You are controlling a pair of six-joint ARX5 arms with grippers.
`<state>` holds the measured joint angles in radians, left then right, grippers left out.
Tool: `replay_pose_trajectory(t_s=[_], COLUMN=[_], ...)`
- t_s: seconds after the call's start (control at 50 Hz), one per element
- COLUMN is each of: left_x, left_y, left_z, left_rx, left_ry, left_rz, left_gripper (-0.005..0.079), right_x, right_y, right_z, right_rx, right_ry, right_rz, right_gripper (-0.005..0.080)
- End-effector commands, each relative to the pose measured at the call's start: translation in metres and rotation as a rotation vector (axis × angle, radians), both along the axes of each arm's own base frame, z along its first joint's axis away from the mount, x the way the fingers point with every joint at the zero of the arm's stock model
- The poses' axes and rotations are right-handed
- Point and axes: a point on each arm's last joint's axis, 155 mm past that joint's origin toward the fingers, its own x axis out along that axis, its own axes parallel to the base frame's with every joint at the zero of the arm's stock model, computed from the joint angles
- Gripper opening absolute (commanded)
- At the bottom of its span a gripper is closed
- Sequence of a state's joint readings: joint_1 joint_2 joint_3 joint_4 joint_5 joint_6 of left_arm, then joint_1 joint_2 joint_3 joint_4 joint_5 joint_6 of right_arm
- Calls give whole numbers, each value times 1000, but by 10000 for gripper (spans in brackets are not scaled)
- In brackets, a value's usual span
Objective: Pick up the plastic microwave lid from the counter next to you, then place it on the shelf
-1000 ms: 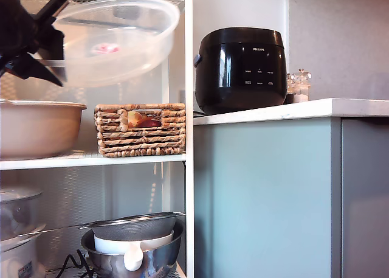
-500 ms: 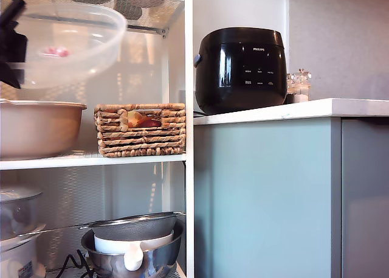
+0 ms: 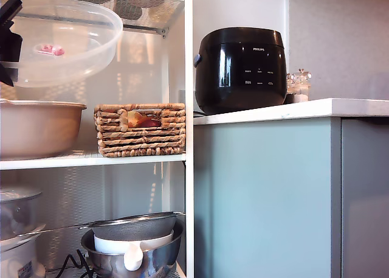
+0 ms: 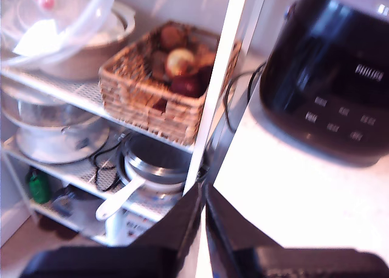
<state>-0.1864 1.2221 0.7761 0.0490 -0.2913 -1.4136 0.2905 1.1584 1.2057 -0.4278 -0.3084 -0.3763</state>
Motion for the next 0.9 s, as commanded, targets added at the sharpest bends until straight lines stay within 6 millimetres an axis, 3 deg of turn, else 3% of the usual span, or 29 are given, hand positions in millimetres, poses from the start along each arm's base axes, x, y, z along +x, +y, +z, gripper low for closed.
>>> replay_pose_trajectory(t_s=[0.0, 0.34, 0.58, 0.88], left_x=[2, -8, 11, 27], left_y=[2, 2, 3, 11], left_z=[8, -22, -9, -21], left_rx=[-35, -96, -91, -139], left_ry=[-36, 156, 215, 347], left_rz=[18, 52, 61, 125], left_gripper=[-8, -8, -8, -8], right_x=[-8, -14, -15, -19], right_y=[5, 9, 9, 13], right_z=[5, 10, 8, 5], right_rx=[12, 16, 14, 10], right_ry=[-10, -23, -15, -1], right_rz=[20, 35, 35, 49], right_gripper=[-13, -13, -13, -13])
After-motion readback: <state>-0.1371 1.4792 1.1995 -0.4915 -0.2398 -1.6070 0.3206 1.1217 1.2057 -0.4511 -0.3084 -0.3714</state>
